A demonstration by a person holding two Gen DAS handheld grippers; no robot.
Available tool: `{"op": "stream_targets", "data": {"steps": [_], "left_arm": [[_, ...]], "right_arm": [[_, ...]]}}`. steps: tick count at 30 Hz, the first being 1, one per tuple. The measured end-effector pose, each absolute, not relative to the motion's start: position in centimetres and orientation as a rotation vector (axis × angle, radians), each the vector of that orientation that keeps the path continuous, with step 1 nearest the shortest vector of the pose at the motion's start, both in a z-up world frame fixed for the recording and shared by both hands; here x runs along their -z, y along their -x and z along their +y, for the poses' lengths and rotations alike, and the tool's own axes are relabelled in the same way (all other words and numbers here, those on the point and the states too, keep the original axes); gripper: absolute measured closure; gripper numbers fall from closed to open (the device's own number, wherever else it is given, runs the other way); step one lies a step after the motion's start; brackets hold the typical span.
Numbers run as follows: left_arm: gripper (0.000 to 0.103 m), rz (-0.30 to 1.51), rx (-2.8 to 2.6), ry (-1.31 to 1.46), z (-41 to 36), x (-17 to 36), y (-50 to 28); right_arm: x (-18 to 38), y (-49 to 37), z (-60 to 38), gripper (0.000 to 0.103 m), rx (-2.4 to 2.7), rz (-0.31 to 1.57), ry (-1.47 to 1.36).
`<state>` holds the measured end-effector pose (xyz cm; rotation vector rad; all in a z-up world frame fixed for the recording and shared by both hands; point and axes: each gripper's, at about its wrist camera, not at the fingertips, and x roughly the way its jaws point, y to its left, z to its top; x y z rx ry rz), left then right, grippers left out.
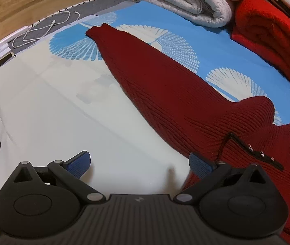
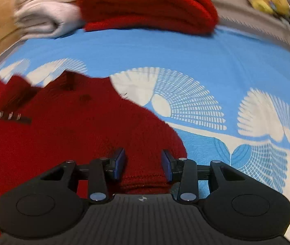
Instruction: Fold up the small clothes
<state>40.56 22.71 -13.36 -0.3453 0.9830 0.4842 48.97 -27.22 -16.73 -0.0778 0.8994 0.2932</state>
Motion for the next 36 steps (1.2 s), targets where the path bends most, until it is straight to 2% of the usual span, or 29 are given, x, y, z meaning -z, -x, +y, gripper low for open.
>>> {"op": "stream_targets", "data": {"steps": [2, 4, 6, 8, 11, 13, 15, 16, 17, 18, 23, 26, 28, 30, 32, 36], "left_arm": [[0.001, 0.987, -0.478, 0.352, 22.3, 13.4, -40.7], [0.001, 0.986, -0.467, 0.352, 21.9, 13.4, -40.8], [0.001, 0.986, -0.462, 0.344, 21.6, 13.4, -40.9], [0.001, 0.990, -0.462, 0.340, 21.4, 13.6, -41.1], [0.001, 0.997, -0.464, 0.341, 21.4, 13.8, -41.2], [0.001, 0.999, -0.461, 0.338, 21.3, 13.8, -41.3], [0.001, 0.997, -0.455, 0.331, 21.3, 13.8, -41.3], [0.000, 0.997, -0.455, 0.328, 21.4, 13.8, -41.3], [0.000, 0.997, -0.458, 0.327, 21.4, 13.9, -41.3], [0.000, 0.998, -0.461, 0.327, 21.4, 13.9, -41.4], [0.000, 1.004, -0.463, 0.327, 21.4, 14.1, -41.4], [0.001, 1.006, -0.452, 0.323, 21.2, 14.1, -41.4], [0.001, 1.006, -0.448, 0.319, 21.1, 14.1, -41.4], [0.000, 1.007, -0.452, 0.312, 21.2, 14.1, -41.3], [0.001, 1.007, -0.460, 0.314, 21.2, 14.1, -41.3], [0.001, 1.011, -0.458, 0.333, 20.9, 14.2, -41.4]], "right_arm": [[17.7, -48.6, -27.0, 0.062, -0.298, 0.907, 0.110], [17.8, -48.6, -26.6, 0.073, -0.310, 0.892, 0.135], [17.4, -48.4, -25.6, 0.081, -0.328, 0.878, 0.207], [17.1, -48.7, -25.0, 0.081, -0.320, 0.878, 0.238], [16.4, -50.5, -25.3, 0.079, -0.222, 0.900, 0.149], [16.8, -52.2, -25.1, 0.057, -0.177, 0.935, 0.125], [18.2, -53.6, -24.5, 0.057, -0.127, 0.996, 0.175], [18.9, -54.1, -24.3, 0.062, -0.096, 1.019, 0.196], [19.0, -54.4, -24.2, 0.080, -0.098, 1.023, 0.184], [18.6, -54.5, -24.0, 0.093, -0.109, 1.019, 0.154], [14.8, -55.0, -26.5, 0.097, -0.064, 0.853, -0.082], [15.8, -55.8, -28.1, 0.093, 0.025, 0.885, -0.137], [15.9, -55.3, -29.2, 0.066, 0.011, 0.892, -0.155], [14.8, -54.0, -31.2, 0.052, 0.013, 0.811, -0.223], [14.1, -52.8, -33.2, 0.052, -0.010, 0.801, -0.293], [15.1, -52.2, -33.8, 0.052, -0.106, 0.948, -0.272]]}}
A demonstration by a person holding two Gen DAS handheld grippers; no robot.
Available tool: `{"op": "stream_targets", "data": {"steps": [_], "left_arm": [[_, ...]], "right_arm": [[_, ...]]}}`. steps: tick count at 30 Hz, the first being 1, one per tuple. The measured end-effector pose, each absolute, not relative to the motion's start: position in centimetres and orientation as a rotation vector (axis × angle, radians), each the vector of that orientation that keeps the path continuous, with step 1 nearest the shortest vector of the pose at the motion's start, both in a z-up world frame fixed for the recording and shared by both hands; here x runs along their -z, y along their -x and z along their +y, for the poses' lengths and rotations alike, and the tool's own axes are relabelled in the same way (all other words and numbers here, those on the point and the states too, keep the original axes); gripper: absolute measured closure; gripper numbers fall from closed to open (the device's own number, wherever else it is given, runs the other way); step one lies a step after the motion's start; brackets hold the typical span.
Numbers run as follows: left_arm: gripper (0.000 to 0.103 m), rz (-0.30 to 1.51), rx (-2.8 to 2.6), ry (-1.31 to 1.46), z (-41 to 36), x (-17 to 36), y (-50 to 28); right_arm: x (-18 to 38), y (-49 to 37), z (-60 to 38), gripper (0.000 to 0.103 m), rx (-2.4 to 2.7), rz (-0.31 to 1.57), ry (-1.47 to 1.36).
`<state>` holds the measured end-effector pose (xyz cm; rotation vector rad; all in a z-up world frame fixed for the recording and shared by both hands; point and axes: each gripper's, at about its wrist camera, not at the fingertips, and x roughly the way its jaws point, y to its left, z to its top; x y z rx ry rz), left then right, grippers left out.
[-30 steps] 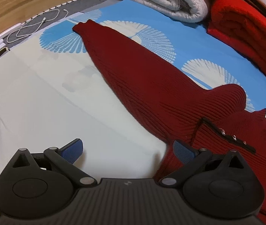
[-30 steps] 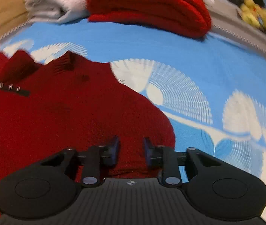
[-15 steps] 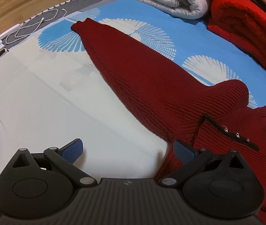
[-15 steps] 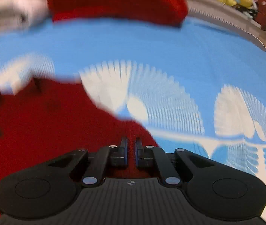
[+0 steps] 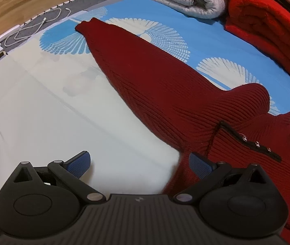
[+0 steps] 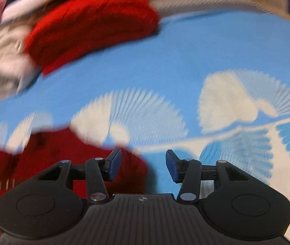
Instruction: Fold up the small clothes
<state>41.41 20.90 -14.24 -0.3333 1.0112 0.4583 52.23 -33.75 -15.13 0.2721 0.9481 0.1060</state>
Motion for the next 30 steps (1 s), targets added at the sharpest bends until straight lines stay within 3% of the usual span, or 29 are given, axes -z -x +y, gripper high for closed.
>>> {"op": "stream_targets", "data": {"steps": [3, 5, 7, 9, 10, 12, 14, 19, 20, 22, 24, 28, 30], "left_arm": [[0.001, 1.017, -0.437, 0.320, 20.0, 14.4, -41.6], [0.001, 1.019, -0.426, 0.308, 19.4, 14.5, -41.6], [0.001, 1.021, -0.424, 0.305, 19.4, 14.6, -41.7], [0.001, 1.022, -0.438, 0.310, 19.6, 14.8, -41.8], [0.001, 1.024, -0.445, 0.316, 19.8, 14.8, -41.8], [0.001, 1.025, -0.449, 0.321, 20.1, 14.8, -41.8], [0.001, 1.025, -0.446, 0.321, 20.2, 14.8, -41.8], [0.001, 1.021, -0.448, 0.303, 20.0, 14.8, -41.7], [0.001, 1.025, -0.445, 0.306, 19.9, 14.8, -41.7], [0.001, 1.028, -0.441, 0.310, 19.5, 14.9, -41.7], [0.001, 1.026, -0.435, 0.310, 19.3, 14.9, -41.8], [0.000, 1.027, -0.426, 0.303, 19.2, 14.9, -41.8], [0.001, 1.032, -0.429, 0.302, 19.4, 15.0, -41.8]], "right_arm": [[15.7, -52.0, -31.8, 0.052, -0.136, 0.965, -0.248], [16.5, -52.5, -29.9, 0.078, -0.162, 1.030, -0.190], [15.8, -52.1, -27.8, 0.089, -0.175, 0.984, -0.046], [14.0, -51.6, -28.2, 0.092, -0.174, 0.883, -0.109], [13.2, -51.7, -29.0, 0.103, -0.137, 0.854, -0.171], [12.7, -51.7, -31.5, 0.103, 0.128, 0.730, -0.253], [13.9, -52.4, -33.7, 0.103, 0.224, 0.787, -0.345], [14.2, -50.9, -34.0, 0.095, -0.045, 0.822, -0.368], [13.9, -50.8, -33.2, 0.090, -0.104, 0.821, -0.334], [13.5, -51.2, -31.0, 0.062, -0.182, 0.836, -0.236], [13.8, -52.1, -28.8, 0.053, -0.243, 0.898, -0.126], [15.0, -52.5, -25.6, 0.057, -0.259, 1.018, 0.107], [15.4, -52.6, -25.0, 0.079, -0.262, 1.034, 0.134]]}}
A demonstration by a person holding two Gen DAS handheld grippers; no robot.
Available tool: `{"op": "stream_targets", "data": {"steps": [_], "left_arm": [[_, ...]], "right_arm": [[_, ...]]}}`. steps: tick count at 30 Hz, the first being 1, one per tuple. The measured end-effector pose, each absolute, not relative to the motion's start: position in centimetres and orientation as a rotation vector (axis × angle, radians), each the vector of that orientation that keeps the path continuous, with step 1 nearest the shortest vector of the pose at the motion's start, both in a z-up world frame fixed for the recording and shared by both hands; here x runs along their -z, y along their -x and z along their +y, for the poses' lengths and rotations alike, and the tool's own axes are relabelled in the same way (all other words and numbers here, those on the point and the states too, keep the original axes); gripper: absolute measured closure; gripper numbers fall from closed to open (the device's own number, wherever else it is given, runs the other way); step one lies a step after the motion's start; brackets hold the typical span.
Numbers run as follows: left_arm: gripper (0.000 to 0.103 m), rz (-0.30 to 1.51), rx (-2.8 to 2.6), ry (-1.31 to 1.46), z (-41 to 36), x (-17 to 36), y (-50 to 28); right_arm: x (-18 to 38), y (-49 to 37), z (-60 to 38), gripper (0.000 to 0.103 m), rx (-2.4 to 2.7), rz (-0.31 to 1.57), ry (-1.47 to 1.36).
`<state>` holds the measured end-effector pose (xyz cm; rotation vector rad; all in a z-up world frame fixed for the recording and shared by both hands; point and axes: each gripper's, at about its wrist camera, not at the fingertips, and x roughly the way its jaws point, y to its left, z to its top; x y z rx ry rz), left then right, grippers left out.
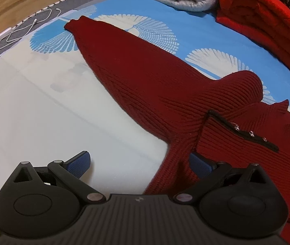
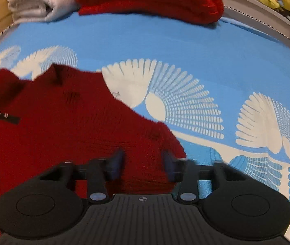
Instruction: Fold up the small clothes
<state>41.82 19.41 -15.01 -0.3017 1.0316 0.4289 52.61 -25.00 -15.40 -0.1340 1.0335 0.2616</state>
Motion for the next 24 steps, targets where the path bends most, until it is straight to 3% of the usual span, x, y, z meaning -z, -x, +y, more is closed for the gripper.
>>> {"op": "stream_targets", "data": {"steps": [2, 8, 11, 14, 19, 24], "left_arm": [[0.001, 1.032, -0.429, 0.302, 19.6, 15.0, -41.8], [0.000, 1.021, -0.441, 0.304, 19.8, 14.7, -41.6], [0.000, 1.026, -0.428, 0.304, 19.5, 14.8, -41.7], [0.000, 1.021, -0.425, 0.292, 19.3, 14.7, -41.7], [0.001, 1.030, -0.436, 0.311, 19.5, 15.0, -41.9], [0.001, 1.027, -0.409, 0.300, 18.8, 14.8, -41.7]], "right_arm": [[14.9, -52.2, -24.7, 0.088, -0.272, 0.999, 0.151], [11.1, -48.5, -25.3, 0.089, -0.312, 0.604, 0.087], [13.5, -50.5, -25.4, 0.084, -0.144, 0.699, 0.140], [13.3, -50.1, -26.8, 0.057, -0.009, 0.672, 0.097], [12.0, -46.7, -25.5, 0.056, -0.189, 0.654, 0.088], [14.4, -43.8, -20.4, 0.055, -0.242, 0.639, 0.289]]}}
